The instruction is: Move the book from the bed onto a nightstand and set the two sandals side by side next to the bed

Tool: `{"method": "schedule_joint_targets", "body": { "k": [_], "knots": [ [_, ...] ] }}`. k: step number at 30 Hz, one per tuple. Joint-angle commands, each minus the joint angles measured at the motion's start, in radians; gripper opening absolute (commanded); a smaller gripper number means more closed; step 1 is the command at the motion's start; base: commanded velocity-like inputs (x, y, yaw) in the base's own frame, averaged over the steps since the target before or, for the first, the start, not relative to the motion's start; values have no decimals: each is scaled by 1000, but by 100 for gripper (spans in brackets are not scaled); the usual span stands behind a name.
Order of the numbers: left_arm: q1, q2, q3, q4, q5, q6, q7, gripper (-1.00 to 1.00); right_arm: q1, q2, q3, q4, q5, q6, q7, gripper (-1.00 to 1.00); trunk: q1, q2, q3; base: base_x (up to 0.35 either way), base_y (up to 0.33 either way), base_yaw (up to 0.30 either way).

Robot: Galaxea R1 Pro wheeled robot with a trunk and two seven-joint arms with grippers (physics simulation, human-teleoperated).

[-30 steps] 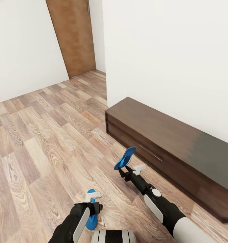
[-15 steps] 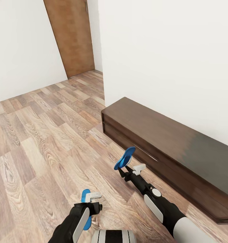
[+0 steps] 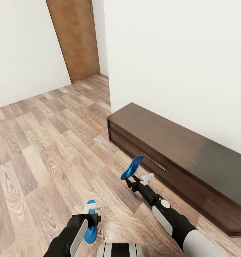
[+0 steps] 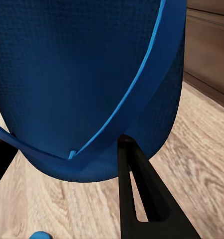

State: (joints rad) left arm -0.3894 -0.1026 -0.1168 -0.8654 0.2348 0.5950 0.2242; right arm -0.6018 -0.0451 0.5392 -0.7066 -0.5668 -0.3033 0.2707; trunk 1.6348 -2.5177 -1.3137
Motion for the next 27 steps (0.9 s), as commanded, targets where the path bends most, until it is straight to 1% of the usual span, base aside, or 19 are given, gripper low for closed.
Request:
{"method": "schedule_joint_targets", "body": {
  "k": [1, 12, 14, 16, 20, 27],
  "knots": [
    [0, 1, -2, -1, 11, 3, 9, 100, -1, -2, 5, 1, -12, -4, 2, -100, 0, 0, -1, 0, 0, 0],
    [0, 2, -2, 0, 8, -1, 9, 100, -1, -1, 5, 3, -12, -4, 2, -100, 0, 0, -1, 0, 0, 0],
    [0, 10, -2, 0, 8, -1, 8, 100, -1, -1, 5, 5, -12, -4, 2, -100, 0, 0, -1, 0, 0, 0],
    [0, 18, -1, 0, 8, -1, 8, 100, -1, -1, 5, 5, -12, -4, 2, -100, 1, -1, -8, 0, 0, 0],
    [0, 21, -1, 0, 9, -1, 7, 100, -1, -1, 5, 6, -12, -4, 2, -100, 3, -2, -24, 0, 0, 0],
    [0, 20, -1, 0, 9, -1, 7, 100, -1, -1, 5, 0, -11, -5, 1, -100, 3, -2, -24, 0, 0, 0]
  ]
}}
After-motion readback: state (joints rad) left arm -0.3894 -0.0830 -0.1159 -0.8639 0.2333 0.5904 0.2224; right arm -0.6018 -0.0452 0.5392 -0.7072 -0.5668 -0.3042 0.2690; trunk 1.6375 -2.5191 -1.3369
